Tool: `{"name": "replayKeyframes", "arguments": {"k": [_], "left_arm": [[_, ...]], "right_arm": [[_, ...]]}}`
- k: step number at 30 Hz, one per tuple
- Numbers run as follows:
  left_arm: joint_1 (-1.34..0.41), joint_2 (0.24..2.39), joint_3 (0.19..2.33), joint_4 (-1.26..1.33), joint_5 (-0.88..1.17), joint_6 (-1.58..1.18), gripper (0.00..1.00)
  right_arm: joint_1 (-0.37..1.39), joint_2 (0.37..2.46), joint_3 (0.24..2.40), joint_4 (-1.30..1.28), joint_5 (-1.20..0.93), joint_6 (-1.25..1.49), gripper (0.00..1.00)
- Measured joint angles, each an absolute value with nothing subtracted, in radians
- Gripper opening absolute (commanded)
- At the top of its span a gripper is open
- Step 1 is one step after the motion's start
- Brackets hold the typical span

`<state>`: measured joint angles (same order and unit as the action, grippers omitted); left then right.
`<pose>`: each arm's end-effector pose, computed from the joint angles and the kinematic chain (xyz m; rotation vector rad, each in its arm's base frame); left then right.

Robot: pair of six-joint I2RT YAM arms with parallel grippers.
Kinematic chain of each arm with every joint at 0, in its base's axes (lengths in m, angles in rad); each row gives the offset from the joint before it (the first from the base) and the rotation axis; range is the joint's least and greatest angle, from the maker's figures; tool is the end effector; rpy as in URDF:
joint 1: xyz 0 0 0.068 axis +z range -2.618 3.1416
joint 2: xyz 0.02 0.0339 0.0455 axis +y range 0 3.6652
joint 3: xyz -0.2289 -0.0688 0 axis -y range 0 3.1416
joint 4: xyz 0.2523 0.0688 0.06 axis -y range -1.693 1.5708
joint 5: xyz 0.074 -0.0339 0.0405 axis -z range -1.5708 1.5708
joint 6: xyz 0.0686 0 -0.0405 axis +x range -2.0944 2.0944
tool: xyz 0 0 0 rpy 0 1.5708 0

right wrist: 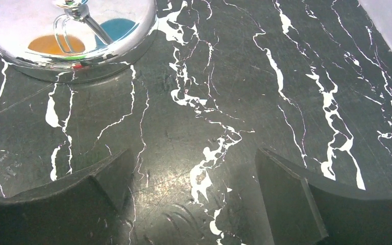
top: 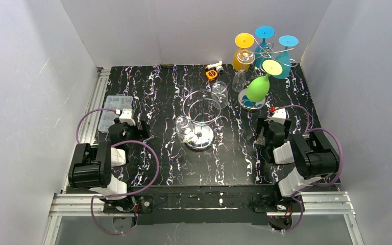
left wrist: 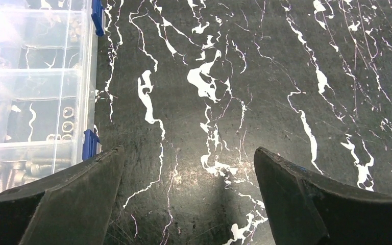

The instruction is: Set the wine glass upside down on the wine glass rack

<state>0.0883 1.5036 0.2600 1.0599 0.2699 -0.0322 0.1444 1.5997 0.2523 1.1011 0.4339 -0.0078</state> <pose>0.2808 0.0065 0.0967 0.0913 1.7494 -0.1957 0.2745 0.0108 0.0763 0.1695 1.7956 -0.2963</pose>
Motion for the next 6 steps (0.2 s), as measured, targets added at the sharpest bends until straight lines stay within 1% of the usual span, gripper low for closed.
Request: {"name": "replayKeyframes", "arguments": {"k": [6], "left_arm": [[0.081, 1.504, 0.266, 1.033, 0.262, -0.025, 0.98]], "right_arm": [[0.144, 1.6, 0.252, 1.102, 0.434, -0.008, 0.98]]}}
